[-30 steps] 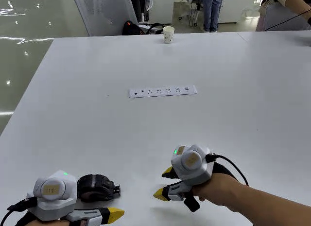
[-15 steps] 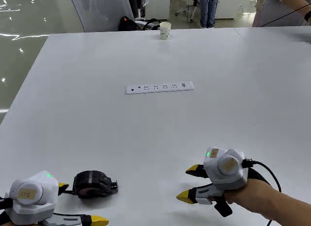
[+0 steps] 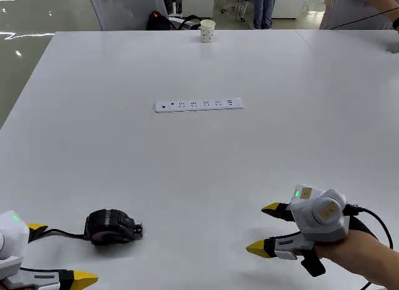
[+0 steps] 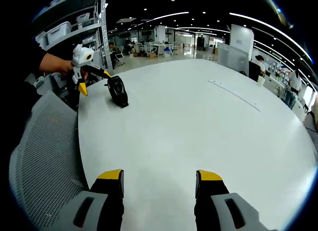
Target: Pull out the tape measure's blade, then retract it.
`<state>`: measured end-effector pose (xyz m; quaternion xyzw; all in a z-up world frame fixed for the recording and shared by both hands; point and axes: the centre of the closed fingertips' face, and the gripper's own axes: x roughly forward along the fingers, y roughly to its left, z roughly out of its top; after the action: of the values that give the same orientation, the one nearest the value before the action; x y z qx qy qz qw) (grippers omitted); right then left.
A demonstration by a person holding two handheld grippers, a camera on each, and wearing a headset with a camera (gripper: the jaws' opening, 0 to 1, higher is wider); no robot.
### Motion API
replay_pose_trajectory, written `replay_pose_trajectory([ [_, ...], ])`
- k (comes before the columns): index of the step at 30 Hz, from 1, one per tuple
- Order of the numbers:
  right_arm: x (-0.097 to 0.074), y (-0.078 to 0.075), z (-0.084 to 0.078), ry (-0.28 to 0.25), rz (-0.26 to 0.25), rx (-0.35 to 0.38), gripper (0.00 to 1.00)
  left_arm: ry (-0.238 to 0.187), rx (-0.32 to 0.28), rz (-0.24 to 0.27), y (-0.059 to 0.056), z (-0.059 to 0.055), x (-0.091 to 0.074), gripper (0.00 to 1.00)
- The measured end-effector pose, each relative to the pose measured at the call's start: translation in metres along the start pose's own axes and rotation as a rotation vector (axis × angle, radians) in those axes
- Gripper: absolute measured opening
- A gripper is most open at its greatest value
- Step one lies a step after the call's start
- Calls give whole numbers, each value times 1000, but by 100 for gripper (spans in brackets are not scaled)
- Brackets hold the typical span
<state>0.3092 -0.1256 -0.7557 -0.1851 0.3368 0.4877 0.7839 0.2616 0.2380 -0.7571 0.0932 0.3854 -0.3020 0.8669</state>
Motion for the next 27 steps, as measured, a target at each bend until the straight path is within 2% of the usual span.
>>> replay_pose_trajectory([
  [4, -16, -9, -9, -9, -30, 8, 58, 4, -19, 14, 7, -6, -10, 99],
  [7, -27, -15, -16, -13, -48, 7, 61, -6, -48, 15, 9, -5, -16, 99],
  [11, -39, -19, -27, -12, -63, -5, 66, -18, -29, 30, 13, -2, -20, 99],
  [13, -45, -21, -33, -19, -69, 4, 69, -20, -33, 16, 12, 1, -21, 99],
  [16, -53, -23, -38, -28, -78, 17, 74, -16, -24, 23, 14, 1, -23, 99],
  [22, -68, -30, -57, 3, -88, 15, 81, -24, -35, 16, 13, 1, -27, 99],
  [24, -75, -32, -59, -2, -90, 17, 83, -25, -38, 16, 13, 0, -29, 99],
  [27, -82, -35, -60, -20, -93, 44, 89, -51, -42, 3, 11, 2, -33, 99],
])
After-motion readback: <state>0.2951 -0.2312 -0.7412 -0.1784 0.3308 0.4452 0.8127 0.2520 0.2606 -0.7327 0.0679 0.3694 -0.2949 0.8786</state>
